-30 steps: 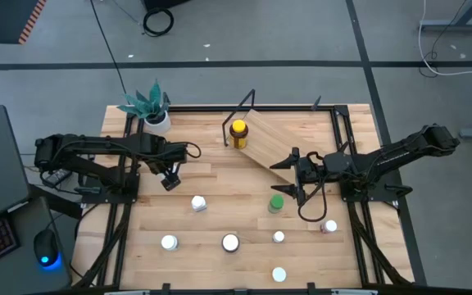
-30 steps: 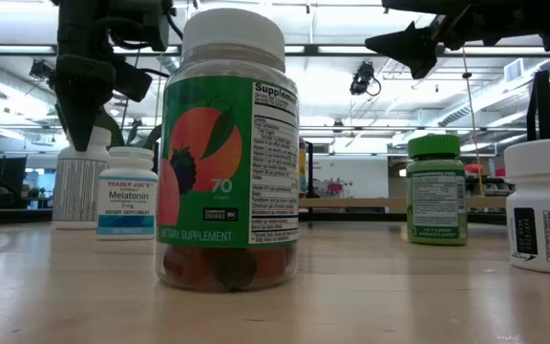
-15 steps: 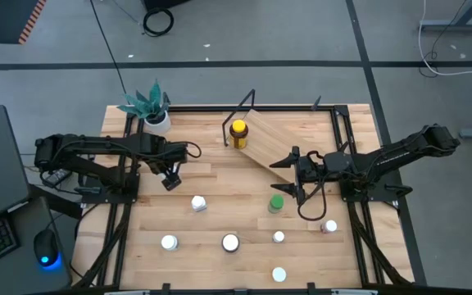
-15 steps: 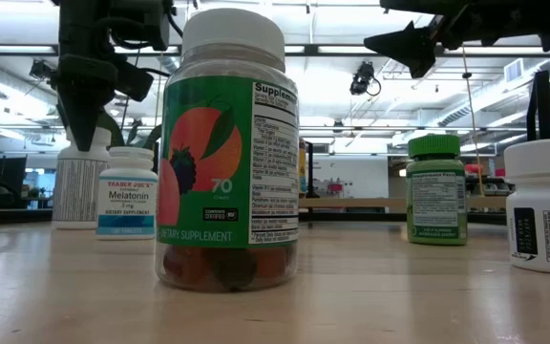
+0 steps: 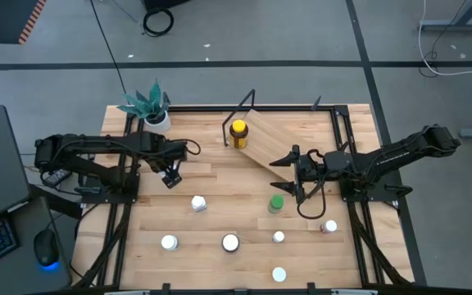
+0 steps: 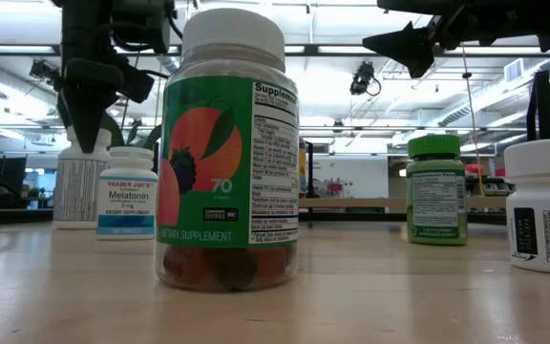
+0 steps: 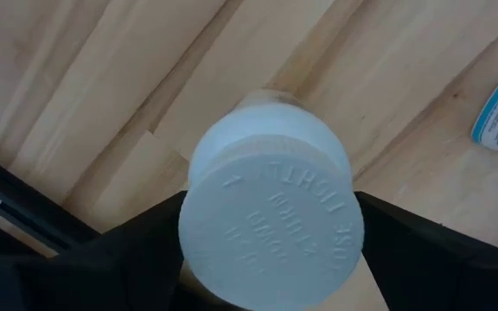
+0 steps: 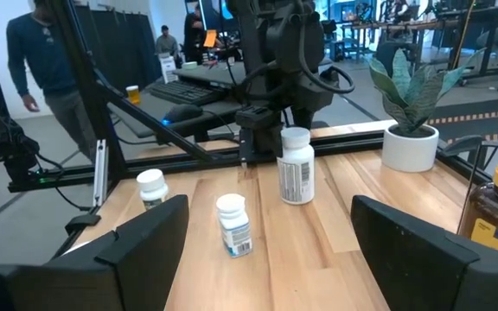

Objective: Pick and place medicine bottles onto shelf by color
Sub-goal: Put the white and red pill bottle on the shelf

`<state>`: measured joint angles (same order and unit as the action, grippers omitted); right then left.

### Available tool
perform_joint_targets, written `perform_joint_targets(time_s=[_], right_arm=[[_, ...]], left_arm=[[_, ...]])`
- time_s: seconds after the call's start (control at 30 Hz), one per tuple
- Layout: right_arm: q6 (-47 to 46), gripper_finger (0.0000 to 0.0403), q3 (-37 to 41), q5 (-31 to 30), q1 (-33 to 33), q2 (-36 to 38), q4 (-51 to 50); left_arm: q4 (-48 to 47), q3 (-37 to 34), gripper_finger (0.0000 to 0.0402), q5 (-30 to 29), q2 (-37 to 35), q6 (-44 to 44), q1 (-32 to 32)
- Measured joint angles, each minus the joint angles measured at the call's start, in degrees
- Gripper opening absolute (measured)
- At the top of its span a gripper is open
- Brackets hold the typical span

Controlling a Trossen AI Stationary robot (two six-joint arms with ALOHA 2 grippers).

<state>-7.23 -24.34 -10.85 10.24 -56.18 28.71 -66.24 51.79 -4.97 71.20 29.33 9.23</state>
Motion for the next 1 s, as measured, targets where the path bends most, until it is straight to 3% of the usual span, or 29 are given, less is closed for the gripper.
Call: perform_joint_targets(time_s=[0.37,0.6,1.0], right_arm=[[0.35,0.0331,0.0,0.03,0.0,0.0,-0.01],[0.34,0.0331,0.0,0.66,0.0,0.0,-0.02],[-0.28,0.0331,0.0,1.6,0.02,0.0,-0.04]], left_arm=[[-1.93,7.9,0.0291,-1.38,0.04,-0.61,-0.02],[-9.12,8.2,0.029,-1.4,0.04,1.63,-0.02],[-8.98,8.2,0.0291,-1.4,0.04,1.57,-0.05]])
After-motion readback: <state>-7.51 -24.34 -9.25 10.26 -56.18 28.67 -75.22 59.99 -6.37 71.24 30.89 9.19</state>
